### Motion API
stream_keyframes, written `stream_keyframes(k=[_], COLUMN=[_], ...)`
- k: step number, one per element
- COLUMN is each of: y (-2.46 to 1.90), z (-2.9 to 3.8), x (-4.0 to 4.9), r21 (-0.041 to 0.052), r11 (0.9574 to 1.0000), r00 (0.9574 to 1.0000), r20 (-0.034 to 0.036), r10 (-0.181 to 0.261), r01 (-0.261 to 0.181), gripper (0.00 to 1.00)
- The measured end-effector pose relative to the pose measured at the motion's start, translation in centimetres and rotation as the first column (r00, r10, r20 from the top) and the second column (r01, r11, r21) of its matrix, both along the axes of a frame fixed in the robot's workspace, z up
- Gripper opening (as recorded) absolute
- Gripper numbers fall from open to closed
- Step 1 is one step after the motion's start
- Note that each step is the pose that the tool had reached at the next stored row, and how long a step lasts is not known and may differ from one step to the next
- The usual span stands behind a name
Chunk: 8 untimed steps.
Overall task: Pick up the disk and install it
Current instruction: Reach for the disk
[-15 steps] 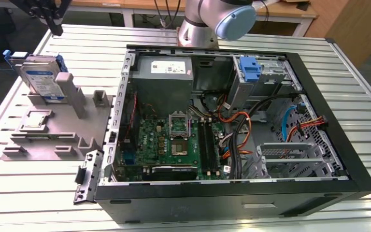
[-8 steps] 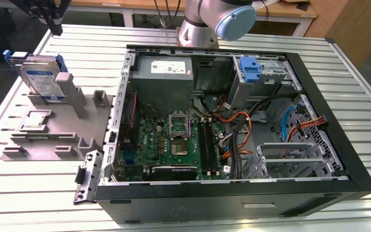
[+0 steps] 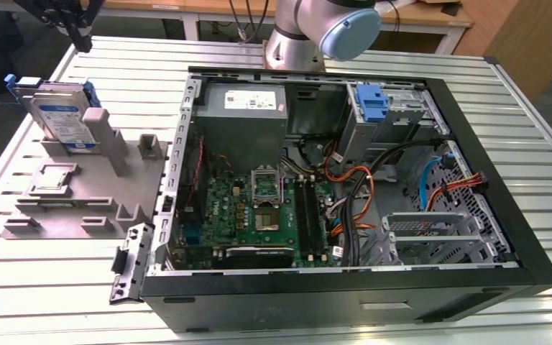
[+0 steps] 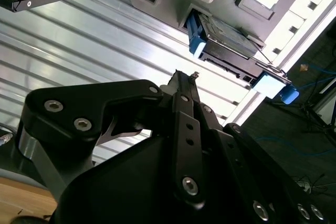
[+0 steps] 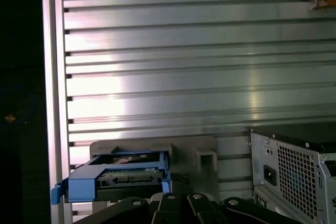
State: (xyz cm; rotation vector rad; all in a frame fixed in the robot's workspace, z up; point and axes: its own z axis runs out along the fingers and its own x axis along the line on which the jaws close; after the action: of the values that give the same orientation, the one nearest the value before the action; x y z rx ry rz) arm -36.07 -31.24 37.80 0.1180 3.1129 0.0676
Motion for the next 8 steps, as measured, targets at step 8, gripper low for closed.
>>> stream_keyframes(k=[8], y=[0.35], z=[-0.02], x=[-0.24], r21=[0.0000], r11=[1.0000], r00=[1.0000], r20=[0.0000], r10=[0.000], r01=[0.000], gripper=[0.10])
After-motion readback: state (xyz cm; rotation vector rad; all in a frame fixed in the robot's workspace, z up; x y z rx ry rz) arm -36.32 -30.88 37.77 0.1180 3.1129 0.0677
